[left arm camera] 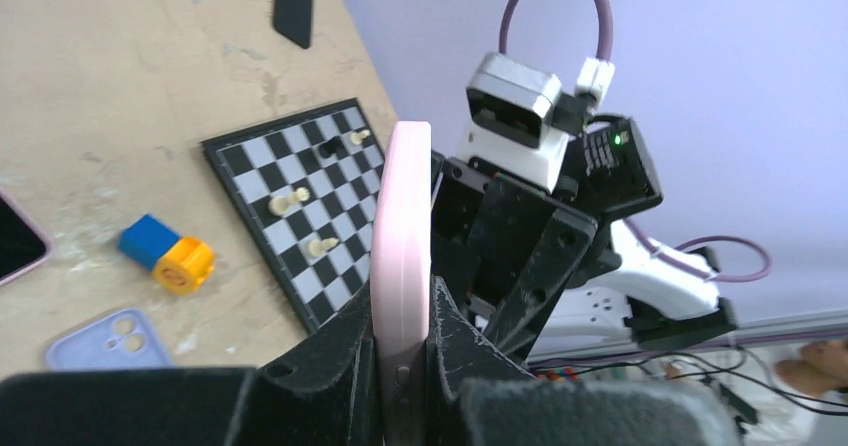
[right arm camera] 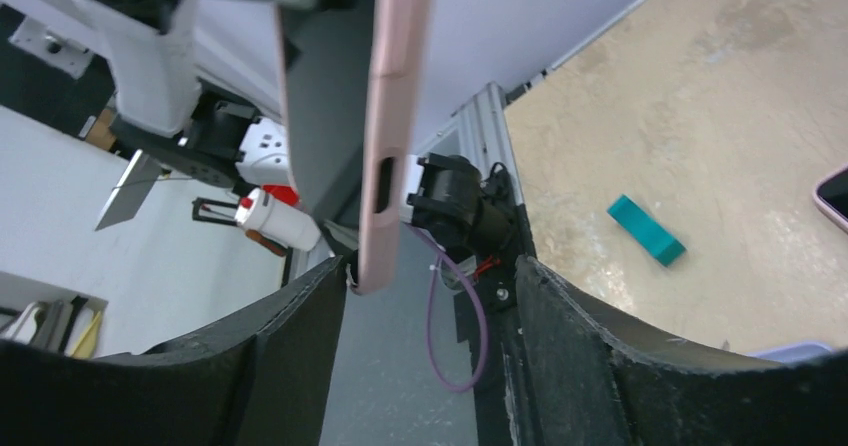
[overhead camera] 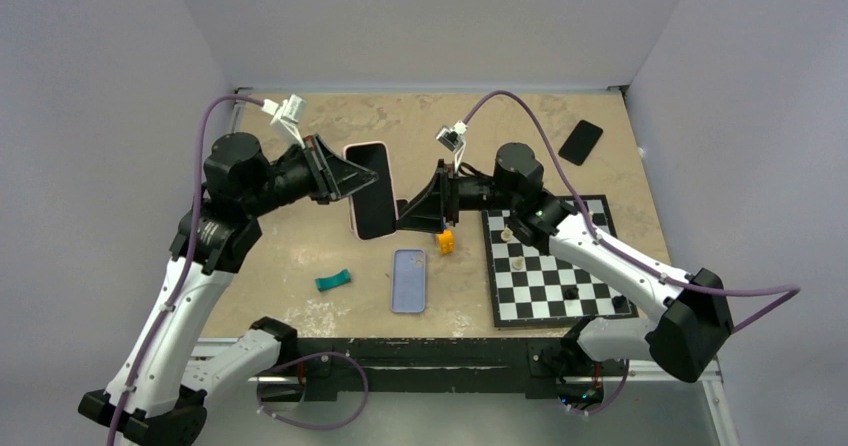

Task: Take the phone out of the phone case
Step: Remove the phone case from the phone.

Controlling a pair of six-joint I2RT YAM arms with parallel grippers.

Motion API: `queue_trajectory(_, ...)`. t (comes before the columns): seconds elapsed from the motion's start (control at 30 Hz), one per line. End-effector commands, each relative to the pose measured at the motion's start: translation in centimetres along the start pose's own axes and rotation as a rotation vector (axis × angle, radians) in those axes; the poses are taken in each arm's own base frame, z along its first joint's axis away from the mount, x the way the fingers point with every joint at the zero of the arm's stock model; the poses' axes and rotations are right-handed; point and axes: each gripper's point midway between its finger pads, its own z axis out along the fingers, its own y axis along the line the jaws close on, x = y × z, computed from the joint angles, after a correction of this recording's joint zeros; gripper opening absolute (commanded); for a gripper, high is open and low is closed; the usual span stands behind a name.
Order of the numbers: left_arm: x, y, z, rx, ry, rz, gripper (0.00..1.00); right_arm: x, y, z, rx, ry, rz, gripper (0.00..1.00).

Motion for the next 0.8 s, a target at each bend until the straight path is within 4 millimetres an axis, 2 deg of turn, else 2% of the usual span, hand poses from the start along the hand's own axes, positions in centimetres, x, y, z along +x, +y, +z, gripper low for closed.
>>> queue_trajectory(0.0, -2.0, -4.9, 0.1, 0.237, -0.044, -0.053, 0.00, -1.3, 4.3, -0.8, -0.159, -0.059, -0.071, 0.51)
queue_trajectory(0.2, -2.2, -4.9, 0.4, 0.242, -0.046, -0.069, 0.00, -0.9, 5.7, -1.4, -0.228, -0.062, -0.104, 0.32)
queue_trajectory(0.3, -2.2, -4.9, 0.5, 0.247, -0.042, -0.078, 0.00, -0.4, 6.4, -1.8, -0.278, -0.054, -0.142, 0.34)
queue_trajectory(0.43, -1.9, -4.8, 0.8, 0.262, -0.024, -0.102, 0.00, -0.2, 6.1, -1.7, -0.279, -0.047, -0.174, 0.33)
queue_trajectory(0.47, -2.1, -5.1, 0.8, 0.281, -0.028, -0.094, 0.00, -0.2, 6.1, -1.6, -0.285, -0.046, -0.181, 0.30)
queue_trajectory(0.53, -2.0, -5.5, 0.7, 0.301, -0.017, -0.095, 0.00, -0.2, 6.2, -1.5, -0.303, -0.039, -0.198, 0.16)
queue_trajectory(0.57, -1.9, -5.6, 0.8, 0.310, -0.006, -0.096, 0.00, -0.3, 6.1, -1.4, -0.304, -0.036, -0.204, 0.14)
queue_trajectory(0.63, -1.6, -6.0, 0.7, 0.335, 0.014, -0.092, 0.00, -0.7, 6.1, -1.2, -0.306, -0.036, -0.218, 0.17)
queue_trajectory(0.7, -1.5, -6.0, 0.6, 0.339, 0.017, -0.086, 0.00, -1.0, 6.3, -1.1, -0.314, -0.034, -0.224, 0.27)
queue_trajectory(0.77, -1.4, -6.2, 0.4, 0.345, 0.019, -0.078, 0.00, -1.2, 6.4, -1.0, -0.317, -0.033, -0.227, 0.30)
